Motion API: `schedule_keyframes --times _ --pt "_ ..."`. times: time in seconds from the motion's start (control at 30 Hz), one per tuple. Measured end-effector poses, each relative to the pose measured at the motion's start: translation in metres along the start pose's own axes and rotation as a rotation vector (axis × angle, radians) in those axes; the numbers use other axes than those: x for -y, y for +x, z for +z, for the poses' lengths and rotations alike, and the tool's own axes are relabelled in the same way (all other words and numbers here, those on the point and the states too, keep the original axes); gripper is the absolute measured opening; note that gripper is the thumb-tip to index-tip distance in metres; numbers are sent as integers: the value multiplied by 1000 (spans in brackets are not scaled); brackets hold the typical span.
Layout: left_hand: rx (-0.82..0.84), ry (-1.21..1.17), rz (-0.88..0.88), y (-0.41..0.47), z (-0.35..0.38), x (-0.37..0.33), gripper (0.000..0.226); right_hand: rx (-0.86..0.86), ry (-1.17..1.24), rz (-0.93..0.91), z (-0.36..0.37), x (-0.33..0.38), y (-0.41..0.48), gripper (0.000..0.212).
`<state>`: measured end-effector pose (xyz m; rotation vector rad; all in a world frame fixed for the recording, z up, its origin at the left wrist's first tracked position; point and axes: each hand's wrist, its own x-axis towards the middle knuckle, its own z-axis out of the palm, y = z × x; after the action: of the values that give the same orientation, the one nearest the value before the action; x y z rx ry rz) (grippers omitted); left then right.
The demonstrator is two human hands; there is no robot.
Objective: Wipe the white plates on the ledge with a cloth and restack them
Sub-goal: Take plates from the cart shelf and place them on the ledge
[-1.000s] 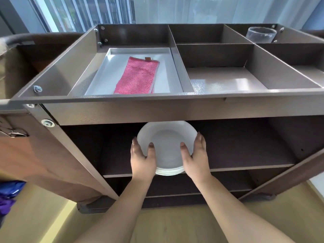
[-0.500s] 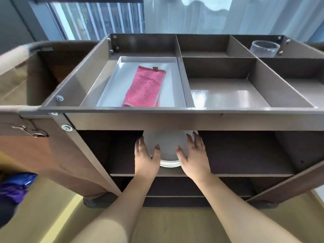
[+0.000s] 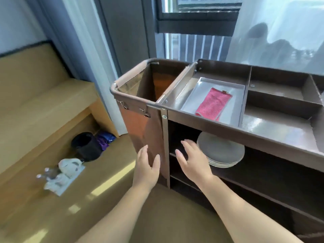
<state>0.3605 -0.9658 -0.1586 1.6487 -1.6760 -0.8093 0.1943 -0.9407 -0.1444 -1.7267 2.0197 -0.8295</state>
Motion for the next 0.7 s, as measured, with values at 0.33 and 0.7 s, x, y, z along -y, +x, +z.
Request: schedule_keyframes --times 0.33,0.7 --pt "-340 17 -144 -34 -205 100 60 156 -14 -381 88 189 -4 52" --pt "-614 23 -355 -86 -401 234 59 319 44 -635 237 386 -33 54"
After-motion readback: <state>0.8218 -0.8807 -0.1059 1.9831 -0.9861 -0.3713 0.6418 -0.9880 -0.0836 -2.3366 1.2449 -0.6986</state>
